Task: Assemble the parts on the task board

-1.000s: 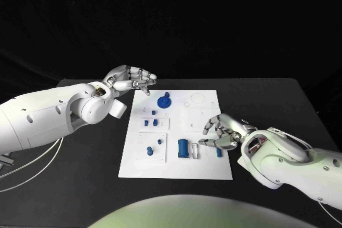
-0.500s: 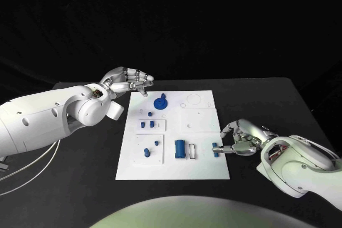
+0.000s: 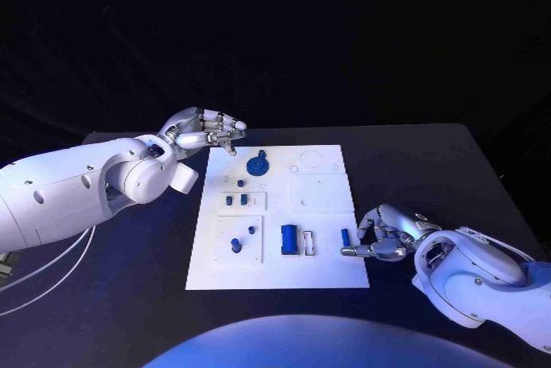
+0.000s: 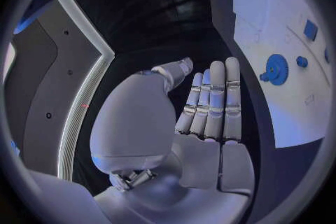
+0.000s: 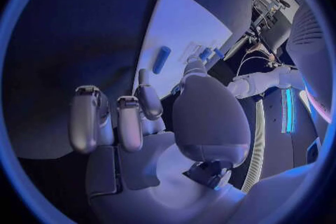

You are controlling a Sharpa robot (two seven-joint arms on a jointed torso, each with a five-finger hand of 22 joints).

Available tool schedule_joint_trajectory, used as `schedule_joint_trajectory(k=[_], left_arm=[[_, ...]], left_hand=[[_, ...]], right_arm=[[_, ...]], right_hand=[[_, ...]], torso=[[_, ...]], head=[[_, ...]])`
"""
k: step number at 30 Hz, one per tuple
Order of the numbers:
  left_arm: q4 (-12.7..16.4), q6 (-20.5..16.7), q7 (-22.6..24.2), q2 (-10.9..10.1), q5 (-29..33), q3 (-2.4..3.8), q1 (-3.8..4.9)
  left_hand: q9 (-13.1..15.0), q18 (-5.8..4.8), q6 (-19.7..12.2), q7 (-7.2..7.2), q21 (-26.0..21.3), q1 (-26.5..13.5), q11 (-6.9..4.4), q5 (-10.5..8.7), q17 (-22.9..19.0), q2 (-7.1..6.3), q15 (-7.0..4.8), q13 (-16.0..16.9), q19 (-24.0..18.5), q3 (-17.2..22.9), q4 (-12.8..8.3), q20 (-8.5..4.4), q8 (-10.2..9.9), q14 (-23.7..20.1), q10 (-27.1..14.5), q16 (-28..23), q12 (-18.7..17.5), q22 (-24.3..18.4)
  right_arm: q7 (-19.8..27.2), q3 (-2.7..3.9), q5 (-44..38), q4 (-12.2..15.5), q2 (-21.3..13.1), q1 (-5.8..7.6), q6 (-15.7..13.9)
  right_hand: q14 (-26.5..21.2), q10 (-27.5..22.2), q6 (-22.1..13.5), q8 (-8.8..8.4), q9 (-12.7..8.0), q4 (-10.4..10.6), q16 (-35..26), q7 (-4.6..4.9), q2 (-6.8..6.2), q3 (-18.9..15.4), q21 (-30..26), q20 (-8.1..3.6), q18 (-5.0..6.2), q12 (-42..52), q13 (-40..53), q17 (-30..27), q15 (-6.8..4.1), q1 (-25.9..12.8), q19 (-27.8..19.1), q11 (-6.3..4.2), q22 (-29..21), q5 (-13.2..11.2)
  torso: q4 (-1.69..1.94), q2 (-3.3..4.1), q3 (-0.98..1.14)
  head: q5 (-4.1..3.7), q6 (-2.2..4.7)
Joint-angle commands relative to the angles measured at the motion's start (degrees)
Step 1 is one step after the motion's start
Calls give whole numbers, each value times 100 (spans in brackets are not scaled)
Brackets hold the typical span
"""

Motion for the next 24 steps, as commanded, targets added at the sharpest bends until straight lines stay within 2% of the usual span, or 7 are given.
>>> schedule_joint_trajectory(k=[1,3,6,9,18,24], left_arm=[[8,88,31,16,-2,3,2],[7,88,32,16,-2,3,2],[7,86,31,13,-2,2,2],[9,85,29,10,-2,2,2],[15,86,29,8,-2,2,2],[18,89,27,6,-2,2,2]], left_hand=[[-6,79,-47,-7,-28,-37,5,28,-8,34,-5,-4,-12,-12,33,42,27,-24,-26,-17,31,-6],[-6,79,-47,-7,-28,-37,5,28,-8,34,-5,-4,-12,-12,33,42,27,-24,-26,-17,31,-6],[-6,78,-46,-8,-34,-45,5,28,-7,34,-4,-4,-11,-13,40,43,29,-24,-27,-16,36,-9],[-6,78,-46,-8,-34,-45,5,28,-7,34,-4,-4,-11,-13,40,43,29,-24,-27,-16,36,-9],[-6,78,-46,-7,-38,-55,6,28,-7,42,-3,-4,-10,-12,51,45,31,-24,-27,-14,39,-12],[-6,78,-46,-7,-38,-55,6,28,-7,42,-3,-4,-10,-12,51,45,31,-24,-27,-14,39,-12]], right_arm=[[-203,0,-268,-43,65,-23,31],[-189,0,-273,-62,103,-35,-4],[-149,0,-268,-75,142,-52,-88],[-111,0,-263,-82,182,-65,-153],[-108,0,-265,-141,279,-90,-118],[-137,1,-361,-234,351,-111,-51]], right_hand=[[396,31,37,161,185,-4,7,-40,113,82,40,-65,56,58,34,627,-71,105,177,-65,1140,-27],[401,57,24,215,260,-3,14,-55,178,123,66,-80,50,93,60,643,-84,176,188,-80,1149,-30],[415,120,60,292,371,-4,41,-91,383,219,151,-106,34,172,117,695,-111,199,219,-114,1174,-36],[438,195,108,335,444,-8,90,-123,516,275,276,-126,10,276,199,782,-134,219,260,-140,1208,-46],[447,219,128,348,468,-11,111,-134,545,286,332,-133,0,308,224,819,-142,232,277,-151,1223,-49],[451,231,127,345,536,-25,120,-153,685,341,358,-156,-5,316,229,834,-161,391,287,-170,1230,-62]], torso=[[11,2,-2],[10,1,-4],[6,0,-2],[-4,-1,-2],[-2,0,4],[2,-1,6]], head=[[1,-11],[5,-12],[16,-21],[21,-24],[21,-27],[17,-27]])
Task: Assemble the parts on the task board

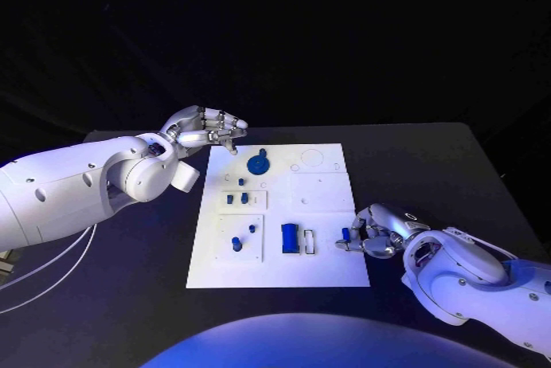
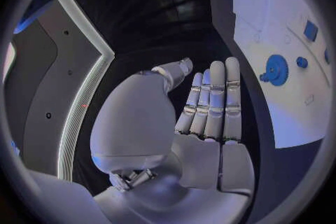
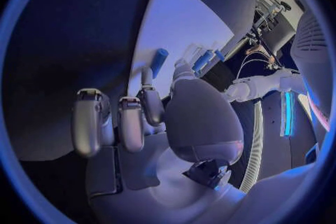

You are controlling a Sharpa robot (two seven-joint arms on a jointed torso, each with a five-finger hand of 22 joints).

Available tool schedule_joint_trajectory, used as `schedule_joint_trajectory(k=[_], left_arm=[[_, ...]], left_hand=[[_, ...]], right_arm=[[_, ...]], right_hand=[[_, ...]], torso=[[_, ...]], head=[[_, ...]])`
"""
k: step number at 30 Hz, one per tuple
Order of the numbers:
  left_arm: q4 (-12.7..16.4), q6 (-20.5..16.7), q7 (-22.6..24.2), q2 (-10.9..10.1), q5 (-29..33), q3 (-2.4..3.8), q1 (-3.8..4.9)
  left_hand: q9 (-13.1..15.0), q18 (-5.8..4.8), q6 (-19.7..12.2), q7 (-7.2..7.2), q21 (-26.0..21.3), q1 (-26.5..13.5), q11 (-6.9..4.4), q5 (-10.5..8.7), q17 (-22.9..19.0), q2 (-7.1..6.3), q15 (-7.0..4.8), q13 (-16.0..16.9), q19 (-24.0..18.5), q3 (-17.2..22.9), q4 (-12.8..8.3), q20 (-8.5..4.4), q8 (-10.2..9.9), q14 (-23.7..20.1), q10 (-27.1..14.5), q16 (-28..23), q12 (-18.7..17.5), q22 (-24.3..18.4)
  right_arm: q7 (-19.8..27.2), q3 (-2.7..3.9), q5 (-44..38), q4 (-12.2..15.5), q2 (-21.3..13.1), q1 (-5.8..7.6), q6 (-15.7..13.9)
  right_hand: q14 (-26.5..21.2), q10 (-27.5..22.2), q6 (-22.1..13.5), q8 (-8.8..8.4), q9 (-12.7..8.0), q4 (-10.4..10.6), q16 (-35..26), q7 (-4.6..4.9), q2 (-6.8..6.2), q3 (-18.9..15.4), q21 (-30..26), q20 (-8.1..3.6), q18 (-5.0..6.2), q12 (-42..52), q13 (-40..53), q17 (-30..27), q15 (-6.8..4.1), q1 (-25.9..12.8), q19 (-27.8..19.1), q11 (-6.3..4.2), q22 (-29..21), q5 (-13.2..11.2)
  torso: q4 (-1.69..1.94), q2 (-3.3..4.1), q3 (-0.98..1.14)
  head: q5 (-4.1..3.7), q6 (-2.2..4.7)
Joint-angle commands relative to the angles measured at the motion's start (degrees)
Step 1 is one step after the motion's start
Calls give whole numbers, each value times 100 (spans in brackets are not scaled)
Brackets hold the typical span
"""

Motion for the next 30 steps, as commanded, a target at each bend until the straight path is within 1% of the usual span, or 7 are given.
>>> schedule_joint_trajectory(k=[1,3,4,12,20,21,30], left_arm=[[16,84,29,5,-2,3,3],[17,84,28,4,-2,3,3],[18,85,28,4,-2,3,3],[20,88,23,1,-2,3,3],[23,92,11,-3,-2,3,3],[23,92,10,-4,-2,3,3],[29,95,7,-7,-2,3,3]], left_hand=[[-7,78,-46,-7,-38,-32,6,28,-6,19,-3,-4,-10,4,35,45,31,-24,-27,-14,39,-7],[-7,78,-46,-7,-38,-32,6,28,-6,19,-3,-4,-10,4,35,45,31,-24,-27,-14,39,-7],[-7,78,-46,-7,-38,-32,6,28,-6,19,-3,-4,-10,4,35,45,31,-24,-27,-14,39,-7],[-7,78,-46,-7,-38,-32,6,28,-6,19,-3,-4,-10,4,35,45,31,-24,-27,-14,39,-7],[-7,78,-47,-8,-46,-44,5,28,-6,25,-2,-5,-8,6,48,46,32,-25,-30,-12,43,-12],[-7,78,-47,-8,-46,-44,5,28,-6,25,-2,-5,-8,6,48,46,32,-25,-30,-12,43,-12],[-7,78,-47,-8,-46,-44,5,28,-6,25,-2,-5,-8,6,48,46,32,-25,-30,-12,43,-12]], right_arm=[[-49,-1,-194,-56,32,-13,93],[-65,-1,-238,-92,51,-16,146],[-75,-1,-261,-111,61,-18,180],[-170,-1,-434,-217,141,-37,443],[-229,-1,-544,-236,169,-48,523],[-233,-1,-550,-237,170,-49,521],[-246,-1,-565,-242,196,-54,459]], right_hand=[[461,30,7,23,44,0,43,-33,-105,-48,27,-49,-6,17,19,841,-31,87,282,-11,1231,-42],[460,30,10,21,70,4,40,-33,-246,-108,26,-51,-6,15,17,837,-31,114,281,-11,1231,-36],[460,29,10,20,76,4,40,-33,-269,-117,29,-51,-6,13,15,839,-31,122,282,-11,1232,-35],[458,17,4,3,115,-2,37,-33,-259,-89,30,-52,-7,-7,1,836,-31,308,281,-12,1232,-27],[458,15,0,-27,146,-1,38,-30,-183,-51,53,-51,-11,-6,4,841,-30,504,286,-10,1238,-31],[459,17,2,-31,151,-2,41,-30,-213,-68,52,-51,-11,-4,6,848,-30,524,286,-10,1237,-36],[465,36,39,-124,159,1,52,-33,174,-4,105,-53,-21,11,19,873,-32,584,301,-15,1251,-45]], torso=[[0,-1,0],[0,1,-1],[1,3,-2],[1,0,0],[-2,-1,-4],[-2,-1,-5],[-2,-2,-1]], head=[[-4,-1],[0,-1],[3,-1],[-1,-1],[-6,-1],[-7,-1],[-6,-1]])
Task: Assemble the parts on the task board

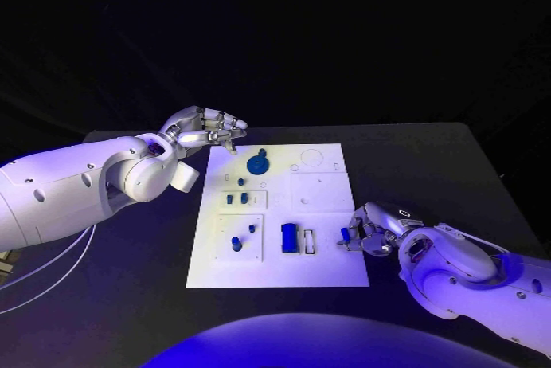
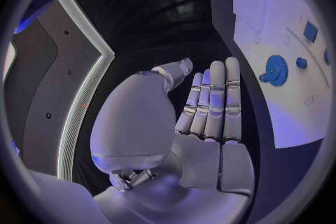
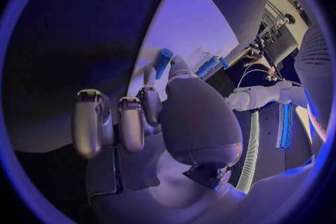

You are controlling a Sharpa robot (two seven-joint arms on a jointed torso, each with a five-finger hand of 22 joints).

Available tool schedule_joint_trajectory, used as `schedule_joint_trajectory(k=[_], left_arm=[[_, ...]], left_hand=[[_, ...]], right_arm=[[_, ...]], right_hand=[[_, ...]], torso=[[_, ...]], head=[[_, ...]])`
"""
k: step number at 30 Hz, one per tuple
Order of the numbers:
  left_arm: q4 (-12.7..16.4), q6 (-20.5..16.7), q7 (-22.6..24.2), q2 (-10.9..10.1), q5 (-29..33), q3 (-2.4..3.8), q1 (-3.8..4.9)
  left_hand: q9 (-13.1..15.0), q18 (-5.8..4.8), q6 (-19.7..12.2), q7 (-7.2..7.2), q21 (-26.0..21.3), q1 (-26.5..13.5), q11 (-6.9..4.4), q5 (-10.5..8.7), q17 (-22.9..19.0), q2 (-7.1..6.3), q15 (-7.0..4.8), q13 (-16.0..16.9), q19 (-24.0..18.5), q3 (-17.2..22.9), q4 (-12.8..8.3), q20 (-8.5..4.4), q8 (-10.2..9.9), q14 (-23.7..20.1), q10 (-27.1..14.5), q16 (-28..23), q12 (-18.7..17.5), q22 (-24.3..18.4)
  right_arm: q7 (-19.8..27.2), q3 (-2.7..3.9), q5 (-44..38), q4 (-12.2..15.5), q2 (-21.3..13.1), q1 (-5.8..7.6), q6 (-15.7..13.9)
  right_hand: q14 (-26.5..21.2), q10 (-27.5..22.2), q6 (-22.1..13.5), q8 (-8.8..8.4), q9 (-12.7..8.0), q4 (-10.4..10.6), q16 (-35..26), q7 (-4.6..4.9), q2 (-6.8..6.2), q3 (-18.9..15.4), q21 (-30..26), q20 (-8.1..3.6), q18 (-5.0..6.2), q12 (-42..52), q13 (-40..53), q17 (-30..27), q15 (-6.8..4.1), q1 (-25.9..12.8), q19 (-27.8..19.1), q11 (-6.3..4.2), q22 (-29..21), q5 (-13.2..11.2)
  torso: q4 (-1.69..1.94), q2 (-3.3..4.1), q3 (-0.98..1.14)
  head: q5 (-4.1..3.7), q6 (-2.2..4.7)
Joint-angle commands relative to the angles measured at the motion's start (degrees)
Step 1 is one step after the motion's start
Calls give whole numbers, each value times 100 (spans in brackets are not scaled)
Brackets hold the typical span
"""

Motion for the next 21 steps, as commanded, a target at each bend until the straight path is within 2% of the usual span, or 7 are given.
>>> schedule_joint_trajectory(k=[1,10,21], left_arm=[[17,85,20,3,-2,4,3],[23,83,16,-4,-2,4,3],[27,82,14,-7,-2,3,3]], left_hand=[[-7,78,-47,-8,-19,-44,5,29,-6,25,-2,-5,-8,-11,32,46,32,-25,-30,-12,21,-5],[-7,78,-49,-8,-24,-49,5,29,-5,31,-2,-5,-7,-8,40,47,33,-25,-33,-10,23,-8],[-7,78,-49,-8,-24,-49,5,29,-5,31,-2,-5,-7,-8,40,47,33,-25,-33,-10,23,-8]], right_arm=[[-133,-30,-69,-44,19,-40,201],[-143,-30,-56,-28,19,-41,145],[-212,-30,-119,-13,22,-41,232]], right_hand=[[469,43,18,-183,-196,-2,38,-3,119,46,25,-53,-23,20,23,888,-34,0,304,-16,1255,-23],[474,56,41,-253,-214,0,50,-1,283,34,67,-56,-30,32,34,911,-35,-4,316,-16,1265,-29],[478,58,38,-300,-227,-7,58,3,362,22,108,-54,-38,33,35,927,-32,6,328,-13,1276,-28]], torso=[[-3,0,2],[-1,3,4],[-5,-1,6]], head=[[0,-1],[-9,-1],[-11,-1]])
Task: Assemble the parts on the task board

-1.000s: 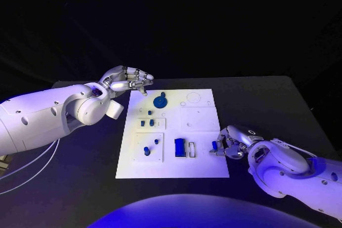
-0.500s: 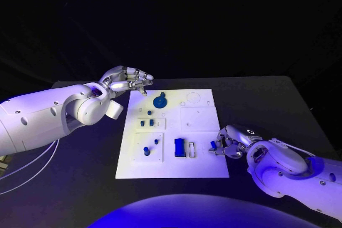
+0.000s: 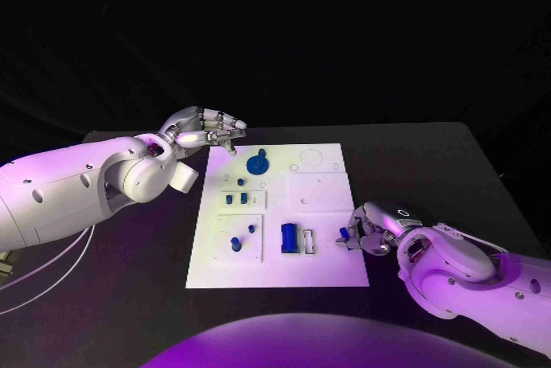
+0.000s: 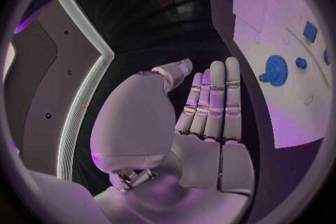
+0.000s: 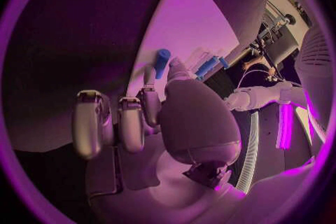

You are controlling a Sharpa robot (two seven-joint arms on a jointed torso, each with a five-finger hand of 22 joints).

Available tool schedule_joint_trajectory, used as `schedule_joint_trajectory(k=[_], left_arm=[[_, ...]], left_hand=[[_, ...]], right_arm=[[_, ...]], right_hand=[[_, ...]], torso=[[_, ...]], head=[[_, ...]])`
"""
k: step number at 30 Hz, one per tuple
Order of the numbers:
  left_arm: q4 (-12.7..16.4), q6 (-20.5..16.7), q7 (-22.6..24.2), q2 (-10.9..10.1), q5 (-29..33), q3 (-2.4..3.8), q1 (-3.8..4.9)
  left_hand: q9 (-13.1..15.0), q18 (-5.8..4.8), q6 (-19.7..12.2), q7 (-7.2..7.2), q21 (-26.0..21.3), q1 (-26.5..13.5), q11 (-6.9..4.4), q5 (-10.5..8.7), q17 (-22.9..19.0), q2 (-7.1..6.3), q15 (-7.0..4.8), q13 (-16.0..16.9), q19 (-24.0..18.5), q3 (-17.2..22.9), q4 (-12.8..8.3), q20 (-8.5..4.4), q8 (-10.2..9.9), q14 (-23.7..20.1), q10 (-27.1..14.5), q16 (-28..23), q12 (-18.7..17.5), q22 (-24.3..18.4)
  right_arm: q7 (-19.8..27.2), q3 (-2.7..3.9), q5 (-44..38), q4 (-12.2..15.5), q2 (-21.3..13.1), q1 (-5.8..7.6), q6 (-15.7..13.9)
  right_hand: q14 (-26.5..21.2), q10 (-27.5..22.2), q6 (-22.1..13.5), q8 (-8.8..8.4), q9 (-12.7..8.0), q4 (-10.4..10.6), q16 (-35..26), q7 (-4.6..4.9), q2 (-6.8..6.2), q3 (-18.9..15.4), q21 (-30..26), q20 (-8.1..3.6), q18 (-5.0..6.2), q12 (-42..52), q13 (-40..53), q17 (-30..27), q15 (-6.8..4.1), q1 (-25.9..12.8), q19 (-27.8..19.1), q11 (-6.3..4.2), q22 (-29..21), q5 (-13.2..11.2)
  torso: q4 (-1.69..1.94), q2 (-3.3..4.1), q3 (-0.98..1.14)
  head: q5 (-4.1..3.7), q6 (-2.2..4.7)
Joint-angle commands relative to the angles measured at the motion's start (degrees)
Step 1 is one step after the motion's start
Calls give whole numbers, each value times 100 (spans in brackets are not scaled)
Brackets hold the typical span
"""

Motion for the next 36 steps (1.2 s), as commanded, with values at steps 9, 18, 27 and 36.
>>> schedule_joint_trajectory(k=[9,18,27,36], left_arm=[[20,77,17,-2,-3,3,3],[24,75,15,-10,-10,3,3],[26,72,14,-14,-12,3,3],[25,69,9,-15,-22,3,3]], left_hand=[[-8,79,-50,-8,-28,-28,5,29,-5,10,-2,-5,-5,-5,45,47,33,-25,-35,-9,25,-12],[-8,79,-50,-8,-28,-28,5,29,-5,10,-2,-5,-5,-5,45,47,33,-25,-35,-9,25,-12],[-8,79,-50,-8,-28,-28,5,29,-5,10,-2,-5,-5,-5,45,47,33,-25,-35,-9,25,-12],[-9,80,-55,-7,-34,-28,5,28,-4,2,-3,-6,-1,-5,45,47,33,-26,-40,-6,29,-16]], right_arm=[[-233,-29,-72,-42,9,-39,370],[-280,-29,-50,-51,8,-39,350],[-230,-29,117,-66,-1,-38,321],[-120,-29,374,-80,-6,-38,358]], right_hand=[[475,-16,-45,-422,-245,-11,30,58,-75,-158,-79,-32,-21,-105,-37,919,2,10,297,53,1252,-39],[469,-44,-53,-437,-247,-9,16,63,-80,-171,-112,-29,-15,-151,-75,896,5,15,287,57,1243,-37],[463,-101,-72,-604,-177,17,0,108,-544,-213,-191,14,1,-225,-134,882,46,-958,262,103,1223,2],[459,-216,-221,-733,-127,23,-7,169,-886,-159,-301,47,19,-355,-236,883,89,-1340,224,156,1196,36]], torso=[[1,1,-4],[3,0,-5],[1,3,-4],[-1,0,-2]], head=[[-10,-1],[-11,-1],[-6,-1],[-6,-1]])
